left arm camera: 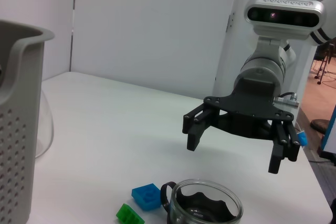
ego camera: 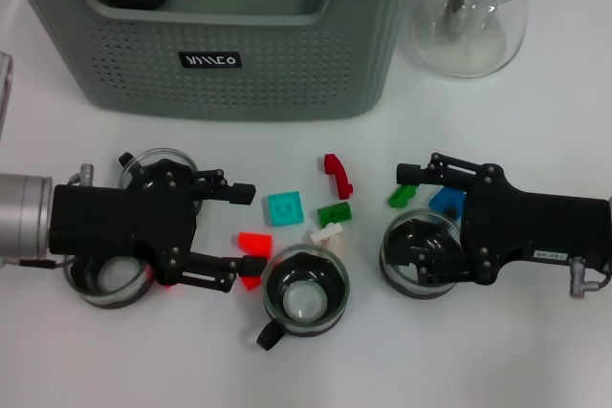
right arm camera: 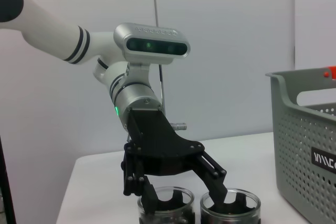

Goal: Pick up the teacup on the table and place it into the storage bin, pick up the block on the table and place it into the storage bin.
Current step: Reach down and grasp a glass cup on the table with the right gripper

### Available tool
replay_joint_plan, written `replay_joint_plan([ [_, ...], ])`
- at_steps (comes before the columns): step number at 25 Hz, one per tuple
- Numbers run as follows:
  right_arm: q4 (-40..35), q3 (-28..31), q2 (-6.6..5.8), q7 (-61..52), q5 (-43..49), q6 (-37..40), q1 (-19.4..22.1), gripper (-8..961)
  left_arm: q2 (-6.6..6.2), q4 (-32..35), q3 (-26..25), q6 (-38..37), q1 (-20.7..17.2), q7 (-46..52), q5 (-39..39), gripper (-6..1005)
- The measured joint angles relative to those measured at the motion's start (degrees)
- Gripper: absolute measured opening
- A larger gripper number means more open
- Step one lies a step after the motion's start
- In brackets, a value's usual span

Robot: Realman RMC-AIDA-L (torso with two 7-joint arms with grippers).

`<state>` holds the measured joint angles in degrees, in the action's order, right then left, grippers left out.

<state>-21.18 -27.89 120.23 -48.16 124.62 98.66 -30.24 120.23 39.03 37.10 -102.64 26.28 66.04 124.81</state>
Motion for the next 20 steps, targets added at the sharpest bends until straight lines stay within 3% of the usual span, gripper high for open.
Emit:
replay_joint_plan([
  [15, 0.1, 0.1, 0.00, -0.2, 0.0, -0.8, -0.1, 939, -0.02, 1.0, -0.6, -2.0, -0.2, 0.1, 0.0, 872],
  [20, -2.1, 1.0, -0.35, -5.0, -0.2, 2.2, 0.1, 939, -1.48, 2.8, -10.5, -11.3, -1.1, 0.7, -0.2, 872],
])
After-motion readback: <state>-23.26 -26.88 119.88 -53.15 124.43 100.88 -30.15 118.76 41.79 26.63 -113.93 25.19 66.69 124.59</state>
